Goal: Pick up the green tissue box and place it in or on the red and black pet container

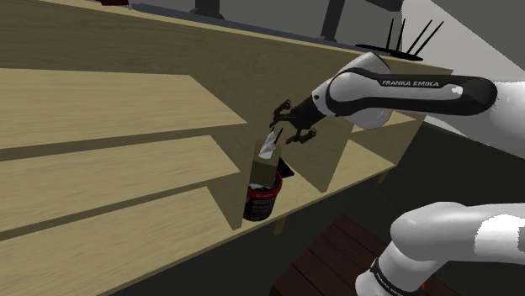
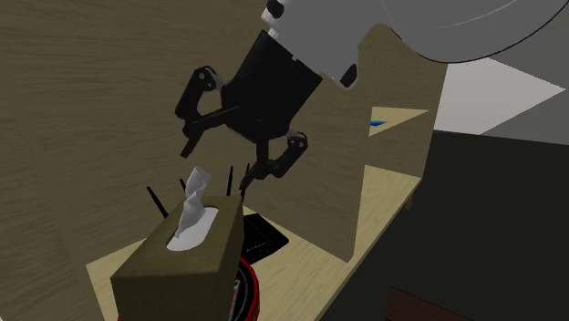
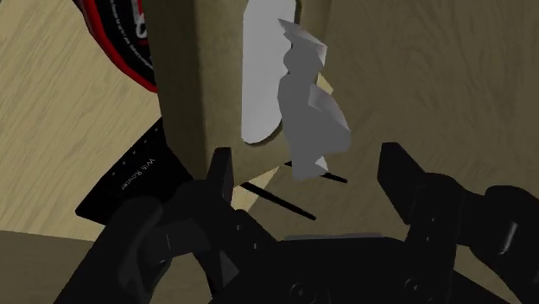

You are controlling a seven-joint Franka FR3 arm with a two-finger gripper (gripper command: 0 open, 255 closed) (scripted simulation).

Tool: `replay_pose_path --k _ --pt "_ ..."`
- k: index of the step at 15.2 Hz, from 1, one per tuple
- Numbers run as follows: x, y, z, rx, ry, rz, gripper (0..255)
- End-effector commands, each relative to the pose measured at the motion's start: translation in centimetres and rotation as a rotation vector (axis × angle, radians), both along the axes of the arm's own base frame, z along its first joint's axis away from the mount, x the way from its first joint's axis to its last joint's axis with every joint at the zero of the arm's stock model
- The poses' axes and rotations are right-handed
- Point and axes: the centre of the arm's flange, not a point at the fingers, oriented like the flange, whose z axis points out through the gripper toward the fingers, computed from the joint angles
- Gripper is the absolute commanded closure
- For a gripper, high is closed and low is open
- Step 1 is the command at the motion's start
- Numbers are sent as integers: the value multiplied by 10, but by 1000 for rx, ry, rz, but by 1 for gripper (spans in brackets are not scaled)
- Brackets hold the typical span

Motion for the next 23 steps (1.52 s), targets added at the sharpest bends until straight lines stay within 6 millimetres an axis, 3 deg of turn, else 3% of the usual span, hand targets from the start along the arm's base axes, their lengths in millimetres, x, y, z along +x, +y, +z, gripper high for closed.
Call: replay_pose_path --k 1,3,11,18,19,23 --pt "-9 36 -3 -148 -31 45 0" --pt "-17 65 -9 -266 -56 80 0" --pt "7 66 -41 -266 -56 80 0" --pt "7 66 -41 -266 -56 80 0" --pt "7 66 -41 -266 -56 80 255" --pt "7 66 -41 -266 -56 80 255"
